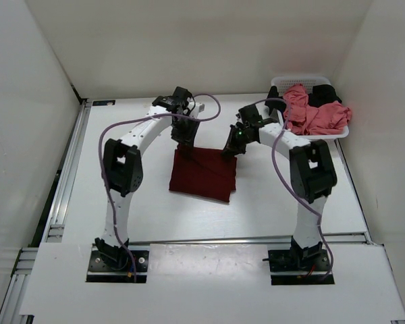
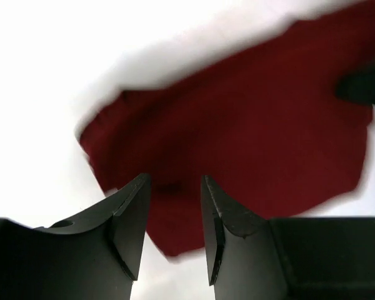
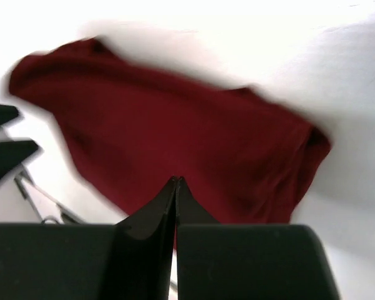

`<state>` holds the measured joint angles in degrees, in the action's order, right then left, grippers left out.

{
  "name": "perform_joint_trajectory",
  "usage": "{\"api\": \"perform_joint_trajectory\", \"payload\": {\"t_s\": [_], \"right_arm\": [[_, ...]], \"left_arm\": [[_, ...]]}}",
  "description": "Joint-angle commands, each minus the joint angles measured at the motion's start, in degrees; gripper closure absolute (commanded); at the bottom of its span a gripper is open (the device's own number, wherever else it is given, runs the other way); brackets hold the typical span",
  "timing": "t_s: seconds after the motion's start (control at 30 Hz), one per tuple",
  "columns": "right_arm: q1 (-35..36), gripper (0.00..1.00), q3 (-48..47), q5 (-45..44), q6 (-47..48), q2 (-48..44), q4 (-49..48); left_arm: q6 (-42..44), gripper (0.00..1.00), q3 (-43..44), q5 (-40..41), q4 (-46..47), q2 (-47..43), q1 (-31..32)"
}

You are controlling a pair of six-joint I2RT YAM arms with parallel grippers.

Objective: Fold and stack the t-shirts
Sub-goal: Fold the long partially folded tshirt into a neat square

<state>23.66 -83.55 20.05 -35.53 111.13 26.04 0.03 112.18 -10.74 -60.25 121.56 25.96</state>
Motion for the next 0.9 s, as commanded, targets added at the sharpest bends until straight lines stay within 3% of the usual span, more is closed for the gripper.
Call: {"api": "perform_joint_trajectory", "payload": {"t_s": [0.0,0.13,0.3,0.43,0.53,0.57,0.67,0.87], "right_arm": [[-1.0,1.00,-2.6,0.2,-3.6,6.3,-2.6],[-1.5,1.00,-5.0,-1.8,-4.6,8.4,-2.6],[-3.4,1.00,-8.6,-4.1,-6.3,12.4,-2.6],[-3.9,1.00,-9.6,-3.4,-5.6,13.1,-2.6],[-3.9,0.84,-10.9,-0.6,-2.9,10.4,-2.6],[-3.9,0.66,-10.9,0.2,-2.0,8.4,-1.9],[-2.2,0.53,-12.3,-2.0,0.9,2.3,1.2],[-2.2,0.49,-1.7,-7.4,2.2,-11.3,4.5]], "left_arm": [[0.0,0.51,5.1,2.7,0.9,5.2,-1.9],[0.0,0.51,6.2,4.2,1.0,8.9,-2.9],[0.0,0.36,8.4,5.5,3.9,12.2,-4.3],[0.0,0.29,10.0,4.9,3.9,11.5,-4.3],[0.0,0.16,6.0,4.2,5.9,4.6,-4.9],[0.0,0.00,4.2,4.2,7.2,2.6,-5.4],[0.0,0.00,0.8,0.1,7.2,-5.3,-5.4],[0.0,0.00,-18.4,-6.5,7.7,-14.9,-5.9]]}}
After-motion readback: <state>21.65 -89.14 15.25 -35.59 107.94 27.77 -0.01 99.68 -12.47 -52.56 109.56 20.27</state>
